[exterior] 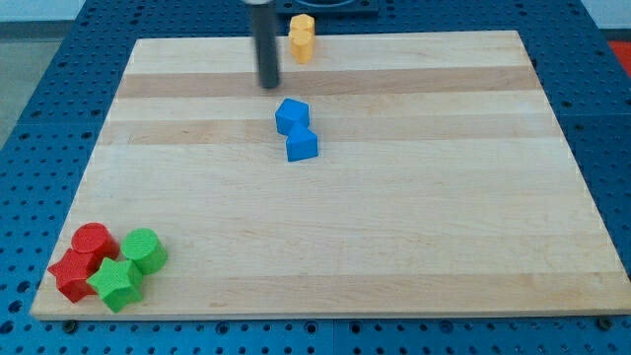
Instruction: Place the arm at the bottom of the yellow heart
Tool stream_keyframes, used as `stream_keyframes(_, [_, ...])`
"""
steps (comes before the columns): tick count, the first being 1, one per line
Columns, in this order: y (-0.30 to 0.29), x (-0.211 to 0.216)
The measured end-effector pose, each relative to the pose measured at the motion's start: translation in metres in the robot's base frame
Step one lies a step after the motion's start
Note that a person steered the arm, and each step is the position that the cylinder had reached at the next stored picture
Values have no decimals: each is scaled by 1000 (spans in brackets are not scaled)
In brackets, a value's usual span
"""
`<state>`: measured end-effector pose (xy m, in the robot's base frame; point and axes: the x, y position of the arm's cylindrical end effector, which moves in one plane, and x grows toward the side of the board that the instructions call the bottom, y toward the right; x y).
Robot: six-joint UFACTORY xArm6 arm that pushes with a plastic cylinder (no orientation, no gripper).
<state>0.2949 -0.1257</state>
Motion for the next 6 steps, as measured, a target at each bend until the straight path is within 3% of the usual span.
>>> stream_keyframes(1, [-47,-54])
stream_keyframes(2, [-37,-104])
stream_keyframes(4, [24,-103])
stream_keyframes(6, [24,-93])
